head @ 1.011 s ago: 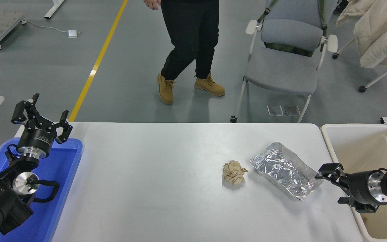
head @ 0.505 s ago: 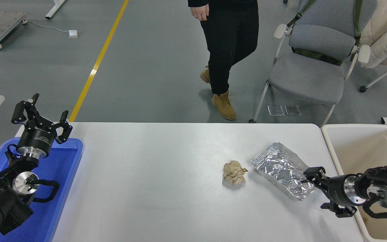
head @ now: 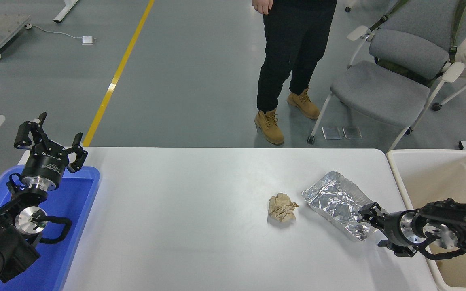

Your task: Clean the table surface

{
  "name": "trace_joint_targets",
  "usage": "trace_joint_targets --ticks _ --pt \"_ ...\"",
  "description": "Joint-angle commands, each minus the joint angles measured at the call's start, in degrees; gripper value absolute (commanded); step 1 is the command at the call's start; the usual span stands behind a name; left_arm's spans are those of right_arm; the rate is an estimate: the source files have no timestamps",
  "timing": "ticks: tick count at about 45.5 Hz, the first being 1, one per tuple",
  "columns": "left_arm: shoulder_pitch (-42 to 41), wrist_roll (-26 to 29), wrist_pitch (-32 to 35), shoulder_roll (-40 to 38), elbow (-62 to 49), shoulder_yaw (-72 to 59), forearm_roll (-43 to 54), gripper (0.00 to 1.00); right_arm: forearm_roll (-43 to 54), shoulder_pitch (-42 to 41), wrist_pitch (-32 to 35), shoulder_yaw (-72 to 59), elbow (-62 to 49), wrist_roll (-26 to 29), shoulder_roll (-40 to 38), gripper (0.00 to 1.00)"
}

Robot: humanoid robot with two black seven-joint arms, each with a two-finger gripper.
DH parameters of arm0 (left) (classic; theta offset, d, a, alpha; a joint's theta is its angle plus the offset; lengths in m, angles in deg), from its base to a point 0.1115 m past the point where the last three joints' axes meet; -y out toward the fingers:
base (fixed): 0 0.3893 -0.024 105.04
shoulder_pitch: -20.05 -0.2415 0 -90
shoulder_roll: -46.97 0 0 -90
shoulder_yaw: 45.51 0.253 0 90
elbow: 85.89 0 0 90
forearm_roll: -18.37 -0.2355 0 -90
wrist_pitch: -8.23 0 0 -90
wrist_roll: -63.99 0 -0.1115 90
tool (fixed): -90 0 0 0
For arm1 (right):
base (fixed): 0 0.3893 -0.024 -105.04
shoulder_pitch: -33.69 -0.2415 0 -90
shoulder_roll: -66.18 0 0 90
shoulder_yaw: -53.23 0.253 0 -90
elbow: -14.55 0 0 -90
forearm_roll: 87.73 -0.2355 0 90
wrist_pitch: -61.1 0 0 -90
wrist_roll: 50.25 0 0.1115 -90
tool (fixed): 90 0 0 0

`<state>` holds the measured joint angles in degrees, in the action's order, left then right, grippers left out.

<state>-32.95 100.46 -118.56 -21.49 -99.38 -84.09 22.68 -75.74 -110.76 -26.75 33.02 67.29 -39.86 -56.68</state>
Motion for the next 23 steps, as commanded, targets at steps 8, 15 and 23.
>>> trace_joint_targets --ticks 8,15,23 --pt "0.0 0.0 -0.03 0.0 -0.04 0.0 0.0 1.0 0.76 -0.23 3.13 -0.26 -1.84 0.59 1.04 0.0" --pt "0.0 0.0 0.06 0.0 -0.04 0.0 0.0 1.0 0.76 -0.31 3.22 0.0 -1.84 0.59 1.04 0.0" --pt "0.0 0.0 0.06 0.0 -0.04 0.0 0.0 1.0 0.76 -0.4 3.22 0.0 -1.67 0.59 0.69 0.0"
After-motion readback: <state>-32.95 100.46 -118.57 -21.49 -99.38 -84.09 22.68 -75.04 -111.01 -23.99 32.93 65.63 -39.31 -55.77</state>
